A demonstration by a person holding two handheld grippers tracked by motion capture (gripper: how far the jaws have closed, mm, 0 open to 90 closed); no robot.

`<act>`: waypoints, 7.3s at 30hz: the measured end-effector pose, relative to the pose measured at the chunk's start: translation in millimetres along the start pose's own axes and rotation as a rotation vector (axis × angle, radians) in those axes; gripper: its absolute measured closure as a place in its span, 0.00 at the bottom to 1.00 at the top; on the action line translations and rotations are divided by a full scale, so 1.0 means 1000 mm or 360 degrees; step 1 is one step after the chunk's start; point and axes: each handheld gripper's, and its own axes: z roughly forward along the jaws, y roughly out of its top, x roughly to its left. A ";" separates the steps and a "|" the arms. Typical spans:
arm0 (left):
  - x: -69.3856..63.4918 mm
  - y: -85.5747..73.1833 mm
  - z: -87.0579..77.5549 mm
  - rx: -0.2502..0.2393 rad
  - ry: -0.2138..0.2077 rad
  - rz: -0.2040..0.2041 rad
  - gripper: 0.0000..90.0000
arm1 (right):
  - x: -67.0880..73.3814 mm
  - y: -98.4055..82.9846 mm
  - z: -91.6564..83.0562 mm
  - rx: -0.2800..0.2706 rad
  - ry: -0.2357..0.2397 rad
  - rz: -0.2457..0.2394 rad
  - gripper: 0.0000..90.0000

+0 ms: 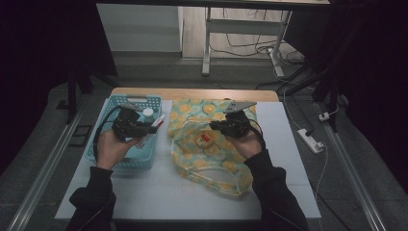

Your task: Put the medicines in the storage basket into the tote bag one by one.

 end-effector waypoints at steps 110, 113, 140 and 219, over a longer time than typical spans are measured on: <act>-0.062 0.034 0.105 -0.0010 -0.0259 0.0202 0.10 | 0.000 0.001 0.005 -0.0015 -0.0008 0.0030 1.00; -0.058 0.032 0.097 -0.0033 -0.0280 0.0183 0.07 | 0.000 0.001 0.005 -0.0014 -0.0007 0.0031 1.00; 0.000 0.010 0.044 -0.0089 -0.0132 0.0086 0.00 | 0.001 0.000 0.006 -0.0005 -0.0001 0.0023 1.00; 0.121 0.026 0.081 0.0232 0.0325 -0.0304 0.56 | 0.000 0.001 0.003 -0.0028 -0.0012 0.0017 1.00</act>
